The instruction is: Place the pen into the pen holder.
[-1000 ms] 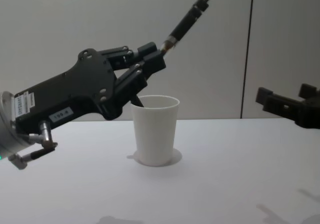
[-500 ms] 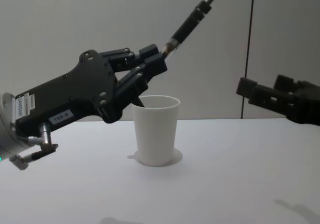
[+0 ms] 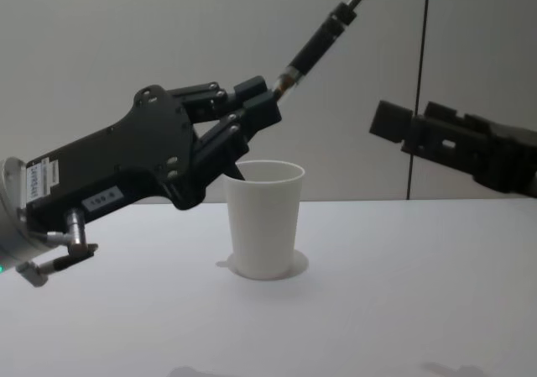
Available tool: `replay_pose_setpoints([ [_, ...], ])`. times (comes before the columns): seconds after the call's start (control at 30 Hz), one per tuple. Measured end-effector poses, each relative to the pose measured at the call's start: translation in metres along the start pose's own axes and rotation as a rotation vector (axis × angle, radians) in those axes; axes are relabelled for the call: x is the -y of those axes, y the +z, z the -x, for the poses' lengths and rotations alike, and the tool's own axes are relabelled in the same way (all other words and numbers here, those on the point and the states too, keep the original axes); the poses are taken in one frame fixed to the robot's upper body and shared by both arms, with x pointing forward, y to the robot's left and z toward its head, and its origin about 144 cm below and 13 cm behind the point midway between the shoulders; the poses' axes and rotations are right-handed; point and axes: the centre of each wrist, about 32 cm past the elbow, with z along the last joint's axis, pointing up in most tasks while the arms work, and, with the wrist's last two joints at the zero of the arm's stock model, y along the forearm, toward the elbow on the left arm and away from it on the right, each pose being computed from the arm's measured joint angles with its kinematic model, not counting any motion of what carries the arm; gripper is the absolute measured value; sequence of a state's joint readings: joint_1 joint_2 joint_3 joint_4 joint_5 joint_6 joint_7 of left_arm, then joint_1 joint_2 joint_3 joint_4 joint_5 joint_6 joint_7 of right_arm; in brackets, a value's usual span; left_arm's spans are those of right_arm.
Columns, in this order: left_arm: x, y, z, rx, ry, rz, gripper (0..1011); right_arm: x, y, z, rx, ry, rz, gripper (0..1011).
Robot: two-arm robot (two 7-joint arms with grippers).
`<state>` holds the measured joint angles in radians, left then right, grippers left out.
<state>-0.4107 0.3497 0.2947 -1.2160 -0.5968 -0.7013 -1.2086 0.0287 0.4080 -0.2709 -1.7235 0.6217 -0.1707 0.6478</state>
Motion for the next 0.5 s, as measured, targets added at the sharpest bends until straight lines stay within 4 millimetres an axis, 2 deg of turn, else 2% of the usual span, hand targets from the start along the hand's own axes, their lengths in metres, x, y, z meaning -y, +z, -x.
replay_pose_setpoints([
  [0.5, -0.0001, -0.0001, -0.0003, 0.001, -0.002, 0.001, 144, -0.0005, 0.0000, -0.0016, -0.018, 0.035, -0.010, 1002],
])
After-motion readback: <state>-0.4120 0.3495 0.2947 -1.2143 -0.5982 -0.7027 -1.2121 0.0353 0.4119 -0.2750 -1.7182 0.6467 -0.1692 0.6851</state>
